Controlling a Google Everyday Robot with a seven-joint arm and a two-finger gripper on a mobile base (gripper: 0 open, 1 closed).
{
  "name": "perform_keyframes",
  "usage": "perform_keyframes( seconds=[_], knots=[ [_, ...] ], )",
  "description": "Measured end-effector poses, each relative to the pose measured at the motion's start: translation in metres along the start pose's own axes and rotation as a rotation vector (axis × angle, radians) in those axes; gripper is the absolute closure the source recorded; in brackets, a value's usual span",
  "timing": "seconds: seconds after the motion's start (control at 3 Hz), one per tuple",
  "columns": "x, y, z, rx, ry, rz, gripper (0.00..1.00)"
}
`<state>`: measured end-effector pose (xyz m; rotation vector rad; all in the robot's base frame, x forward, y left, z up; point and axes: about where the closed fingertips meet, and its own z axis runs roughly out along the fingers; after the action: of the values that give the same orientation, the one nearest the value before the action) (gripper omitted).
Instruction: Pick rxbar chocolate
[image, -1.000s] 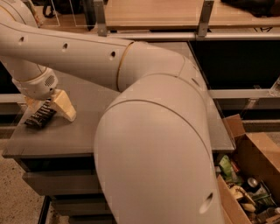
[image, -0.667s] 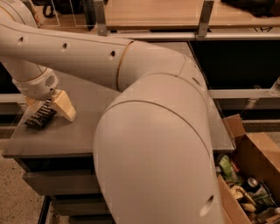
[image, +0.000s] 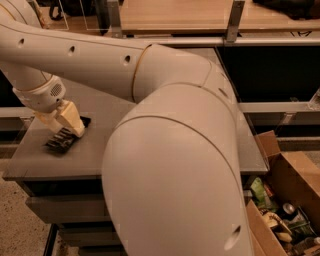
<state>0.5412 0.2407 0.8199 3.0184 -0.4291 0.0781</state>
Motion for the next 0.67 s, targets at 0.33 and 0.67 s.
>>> perform_keyframes(
  seconds=[0.33, 0.67],
  knots=[
    [0.0000, -0.0001, 0.0000, 0.000, 0.000, 0.000, 0.42],
    [0.0003, -0.0001, -0.0018, 0.005, -0.006, 0.001, 0.58]
  ],
)
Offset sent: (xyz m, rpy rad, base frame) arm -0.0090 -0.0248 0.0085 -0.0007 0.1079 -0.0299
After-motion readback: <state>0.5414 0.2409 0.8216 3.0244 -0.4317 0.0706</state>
